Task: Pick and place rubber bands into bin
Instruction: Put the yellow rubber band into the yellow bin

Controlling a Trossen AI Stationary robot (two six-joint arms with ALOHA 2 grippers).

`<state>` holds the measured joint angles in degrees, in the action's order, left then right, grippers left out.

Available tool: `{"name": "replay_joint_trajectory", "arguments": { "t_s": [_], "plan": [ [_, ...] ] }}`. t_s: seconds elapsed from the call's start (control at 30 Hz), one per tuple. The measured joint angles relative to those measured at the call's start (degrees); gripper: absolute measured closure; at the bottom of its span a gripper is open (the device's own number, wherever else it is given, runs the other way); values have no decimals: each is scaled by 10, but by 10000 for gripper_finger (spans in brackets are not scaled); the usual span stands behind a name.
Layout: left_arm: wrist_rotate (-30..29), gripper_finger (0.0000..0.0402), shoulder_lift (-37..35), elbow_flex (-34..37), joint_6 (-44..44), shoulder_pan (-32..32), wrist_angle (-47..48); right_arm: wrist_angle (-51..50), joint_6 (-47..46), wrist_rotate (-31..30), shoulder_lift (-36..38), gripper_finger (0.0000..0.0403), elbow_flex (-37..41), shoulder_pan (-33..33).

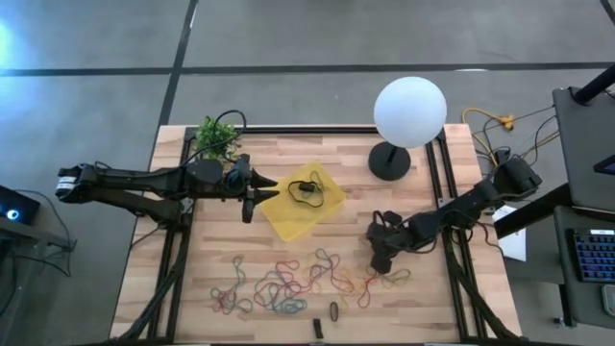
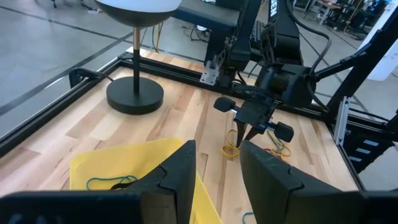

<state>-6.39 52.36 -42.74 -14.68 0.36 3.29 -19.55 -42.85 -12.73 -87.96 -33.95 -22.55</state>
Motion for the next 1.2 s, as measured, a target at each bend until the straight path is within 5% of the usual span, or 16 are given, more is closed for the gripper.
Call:
{"name": "replay_joint_trajectory", "arguments": {
  "t_s": [0.5,1.2],
  "plan": [
    [0,292,0,0,0,0,1,15,71,-42,50,395,-19,-20],
    [-1,292,0,0,-1,0,1,34,109,-5,38,389,-11,-19]
  ]
}}
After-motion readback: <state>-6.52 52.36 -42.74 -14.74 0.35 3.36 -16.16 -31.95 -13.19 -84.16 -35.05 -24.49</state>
